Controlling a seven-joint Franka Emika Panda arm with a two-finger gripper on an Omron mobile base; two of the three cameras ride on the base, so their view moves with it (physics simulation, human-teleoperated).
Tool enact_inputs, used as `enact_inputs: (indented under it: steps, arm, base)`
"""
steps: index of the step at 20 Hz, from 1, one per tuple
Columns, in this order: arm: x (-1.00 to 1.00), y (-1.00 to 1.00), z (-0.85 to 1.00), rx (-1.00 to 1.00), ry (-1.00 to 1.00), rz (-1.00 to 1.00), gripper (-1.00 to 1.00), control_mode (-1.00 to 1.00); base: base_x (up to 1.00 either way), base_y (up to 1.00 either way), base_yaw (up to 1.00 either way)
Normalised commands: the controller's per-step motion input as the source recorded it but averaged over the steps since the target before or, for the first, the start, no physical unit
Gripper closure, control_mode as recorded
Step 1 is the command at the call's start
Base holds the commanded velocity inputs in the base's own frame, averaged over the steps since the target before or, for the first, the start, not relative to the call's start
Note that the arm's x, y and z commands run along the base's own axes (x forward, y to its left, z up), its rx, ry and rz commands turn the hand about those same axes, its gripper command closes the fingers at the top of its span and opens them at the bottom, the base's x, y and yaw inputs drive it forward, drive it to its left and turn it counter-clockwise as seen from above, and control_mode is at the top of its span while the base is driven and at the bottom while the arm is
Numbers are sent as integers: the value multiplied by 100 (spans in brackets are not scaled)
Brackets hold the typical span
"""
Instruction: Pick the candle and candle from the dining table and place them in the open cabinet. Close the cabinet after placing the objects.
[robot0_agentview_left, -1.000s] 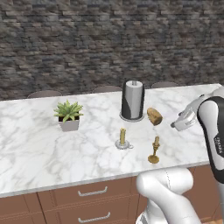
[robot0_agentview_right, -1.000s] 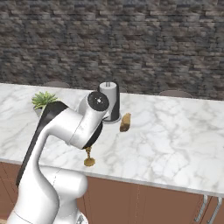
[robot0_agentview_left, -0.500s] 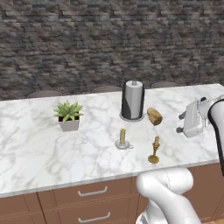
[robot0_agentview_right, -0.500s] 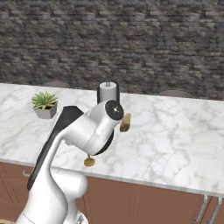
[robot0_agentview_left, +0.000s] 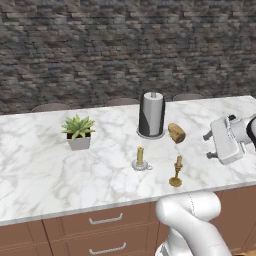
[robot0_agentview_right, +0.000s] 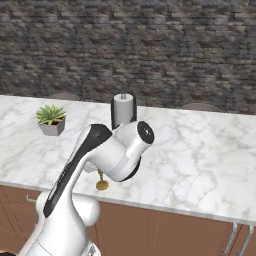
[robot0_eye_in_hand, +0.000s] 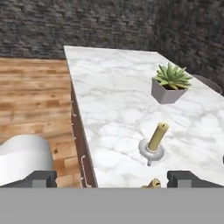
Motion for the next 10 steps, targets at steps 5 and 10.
enact_inputs:
  steps: [5,10]
  arm:
    - [-2,-5,-14,0,-4,20,-100,-100]
    - [-3,-5,-15,0,-3,18,-100,-100]
  base:
    - [0,0,0]
    - [0,0,0]
